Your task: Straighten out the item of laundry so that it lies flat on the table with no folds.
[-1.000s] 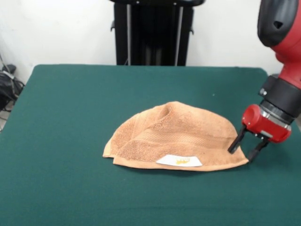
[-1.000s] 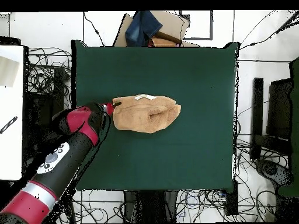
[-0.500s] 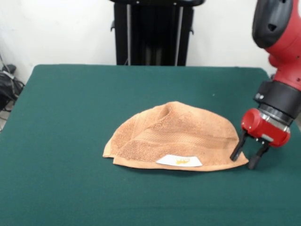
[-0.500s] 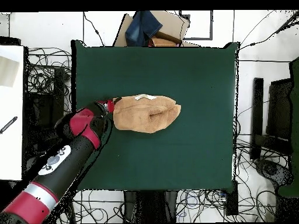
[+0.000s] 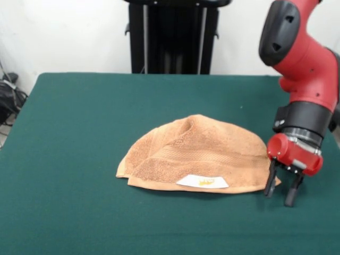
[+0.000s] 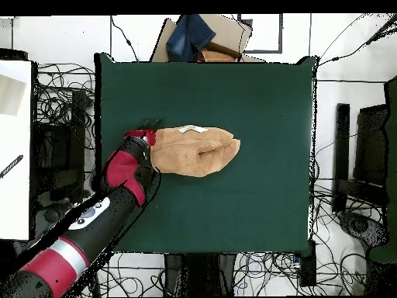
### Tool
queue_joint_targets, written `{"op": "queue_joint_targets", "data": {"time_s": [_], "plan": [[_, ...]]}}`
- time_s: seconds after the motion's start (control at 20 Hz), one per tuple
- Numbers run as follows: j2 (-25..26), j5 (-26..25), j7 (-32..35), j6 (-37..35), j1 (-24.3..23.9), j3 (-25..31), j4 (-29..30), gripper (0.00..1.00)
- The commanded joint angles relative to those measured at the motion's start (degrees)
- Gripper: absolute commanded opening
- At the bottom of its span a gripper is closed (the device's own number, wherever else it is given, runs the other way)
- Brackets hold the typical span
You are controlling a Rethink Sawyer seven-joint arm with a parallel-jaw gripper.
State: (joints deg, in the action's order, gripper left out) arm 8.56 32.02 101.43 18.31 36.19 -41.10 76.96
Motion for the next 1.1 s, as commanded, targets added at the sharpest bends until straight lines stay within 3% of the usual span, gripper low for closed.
{"op": "queue_joint_targets", "data": {"time_s": [0.05,0.15,0.3,0.75,1.1], "plan": [[4.4,-0.8,12.8,-5.5,-4.5,16.3,2.0,1.00],[3.8,-1.0,7.6,-20.1,-5.0,16.2,-0.1,1.00],[4.1,0.1,7.5,-25.8,-3.4,13.9,-0.6,1.00],[3.5,-0.8,8.5,-28.8,-2.6,11.9,-1.0,1.00],[4.0,0.3,11.0,-19.9,-1.5,11.2,0.5,1.00]]}}
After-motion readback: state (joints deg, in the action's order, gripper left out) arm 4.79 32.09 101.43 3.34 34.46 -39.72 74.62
